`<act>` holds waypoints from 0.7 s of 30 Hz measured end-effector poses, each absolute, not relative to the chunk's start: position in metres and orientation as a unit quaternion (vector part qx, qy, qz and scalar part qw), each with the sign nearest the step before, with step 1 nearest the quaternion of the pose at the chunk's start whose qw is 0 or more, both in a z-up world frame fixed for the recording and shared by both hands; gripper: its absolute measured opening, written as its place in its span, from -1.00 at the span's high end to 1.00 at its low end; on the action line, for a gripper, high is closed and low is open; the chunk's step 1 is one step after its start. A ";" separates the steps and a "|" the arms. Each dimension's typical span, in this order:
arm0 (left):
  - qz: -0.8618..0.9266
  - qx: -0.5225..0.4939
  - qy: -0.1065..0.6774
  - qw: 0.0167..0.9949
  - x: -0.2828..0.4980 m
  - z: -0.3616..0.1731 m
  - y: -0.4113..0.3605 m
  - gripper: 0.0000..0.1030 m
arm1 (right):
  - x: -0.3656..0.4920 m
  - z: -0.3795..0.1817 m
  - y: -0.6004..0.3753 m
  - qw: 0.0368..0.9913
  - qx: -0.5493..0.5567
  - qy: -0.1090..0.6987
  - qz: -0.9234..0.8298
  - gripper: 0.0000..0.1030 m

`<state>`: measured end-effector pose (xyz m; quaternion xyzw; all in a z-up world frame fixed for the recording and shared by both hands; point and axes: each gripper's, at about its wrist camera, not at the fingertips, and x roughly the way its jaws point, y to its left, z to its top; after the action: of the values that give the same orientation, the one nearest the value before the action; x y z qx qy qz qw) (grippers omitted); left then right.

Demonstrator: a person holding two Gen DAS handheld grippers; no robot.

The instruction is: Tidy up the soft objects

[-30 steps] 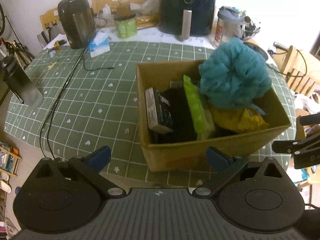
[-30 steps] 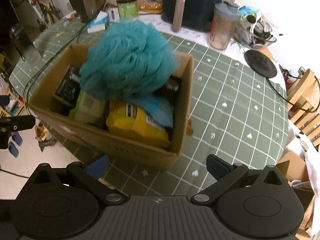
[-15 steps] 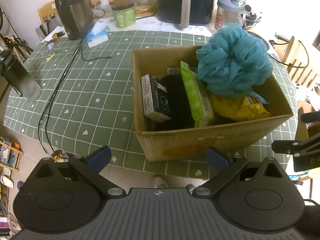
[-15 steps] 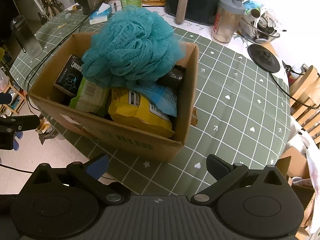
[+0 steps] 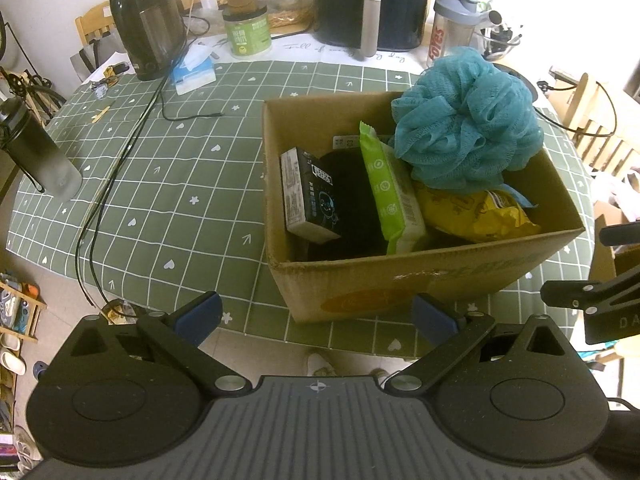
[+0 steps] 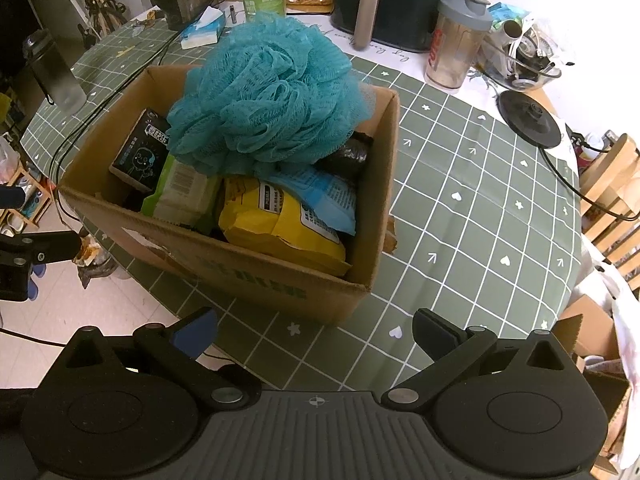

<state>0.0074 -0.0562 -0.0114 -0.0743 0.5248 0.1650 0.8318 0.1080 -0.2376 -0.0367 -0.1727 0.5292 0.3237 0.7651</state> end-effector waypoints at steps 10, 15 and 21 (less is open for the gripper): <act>0.164 -0.074 0.525 0.832 0.007 -0.011 -0.057 -1.00 | 0.108 -0.036 -0.238 0.766 -0.172 0.530 0.322 -1.00; 0.164 -0.074 0.525 0.832 0.007 -0.010 -0.058 -1.00 | 0.107 -0.036 -0.238 0.766 -0.172 0.529 0.321 -1.00; 0.164 -0.074 0.524 0.832 0.007 -0.010 -0.058 -1.00 | 0.107 -0.036 -0.238 0.766 -0.172 0.530 0.321 -1.00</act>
<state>0.0073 -0.0581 -0.0103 -0.0741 0.5243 0.1636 0.8324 0.1070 -0.2382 -0.0359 -0.1718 0.5295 0.3214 0.7660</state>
